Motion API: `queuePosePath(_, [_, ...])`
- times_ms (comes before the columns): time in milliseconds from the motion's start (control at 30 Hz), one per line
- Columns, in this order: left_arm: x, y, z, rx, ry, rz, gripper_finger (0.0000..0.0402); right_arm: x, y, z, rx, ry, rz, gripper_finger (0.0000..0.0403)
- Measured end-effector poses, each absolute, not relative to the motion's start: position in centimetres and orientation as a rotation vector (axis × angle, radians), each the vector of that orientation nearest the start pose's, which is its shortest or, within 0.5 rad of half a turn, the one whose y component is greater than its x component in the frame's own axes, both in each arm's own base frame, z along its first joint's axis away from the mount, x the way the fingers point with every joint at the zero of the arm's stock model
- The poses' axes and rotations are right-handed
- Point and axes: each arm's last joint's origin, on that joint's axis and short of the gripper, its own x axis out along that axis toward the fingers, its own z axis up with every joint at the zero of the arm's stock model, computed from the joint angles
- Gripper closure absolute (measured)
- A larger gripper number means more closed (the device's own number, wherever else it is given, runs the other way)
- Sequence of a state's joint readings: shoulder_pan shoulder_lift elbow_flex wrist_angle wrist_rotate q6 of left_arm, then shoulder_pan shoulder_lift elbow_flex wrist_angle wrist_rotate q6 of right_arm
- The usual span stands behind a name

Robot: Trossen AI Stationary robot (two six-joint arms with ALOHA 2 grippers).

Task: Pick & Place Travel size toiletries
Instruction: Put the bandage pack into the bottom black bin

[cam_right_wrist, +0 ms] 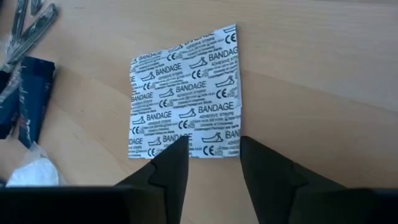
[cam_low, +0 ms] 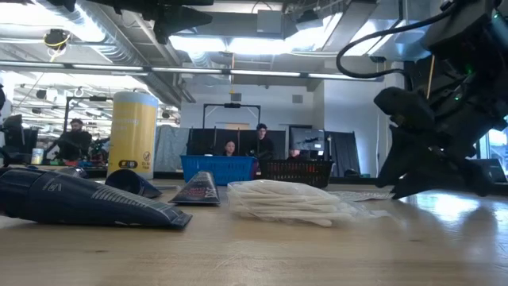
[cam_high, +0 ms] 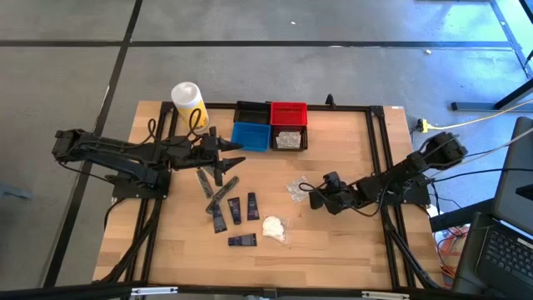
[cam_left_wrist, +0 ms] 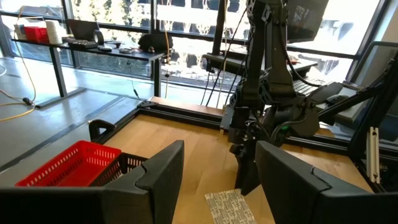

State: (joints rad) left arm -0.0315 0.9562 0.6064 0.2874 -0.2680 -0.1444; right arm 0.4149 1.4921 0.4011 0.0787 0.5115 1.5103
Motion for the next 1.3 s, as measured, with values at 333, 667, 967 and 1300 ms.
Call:
queuePosePath(333, [21.41, 0.1, 28.56, -0.134, 0.045, 0.241, 0.0206, 20.55, 7.57, 9.87, 0.966, 0.628, -0.655, 0.0257])
queuePosePath(667, [21.41, 0.09, 28.56, -0.134, 0.045, 0.24, 0.0206, 20.27, 7.42, 9.64, 0.946, 0.653, -0.68, 0.0354])
queuePosePath(967, [21.41, 0.1, 28.56, -0.134, 0.045, 0.241, 0.0206, 20.06, 7.31, 9.49, 0.924, 0.667, -0.7, 0.0394])
queuePosePath(1300, [21.41, 0.09, 28.56, -0.134, 0.045, 0.24, 0.0206, 20.04, 7.31, 9.48, 0.906, 0.67, -0.697, 0.04])
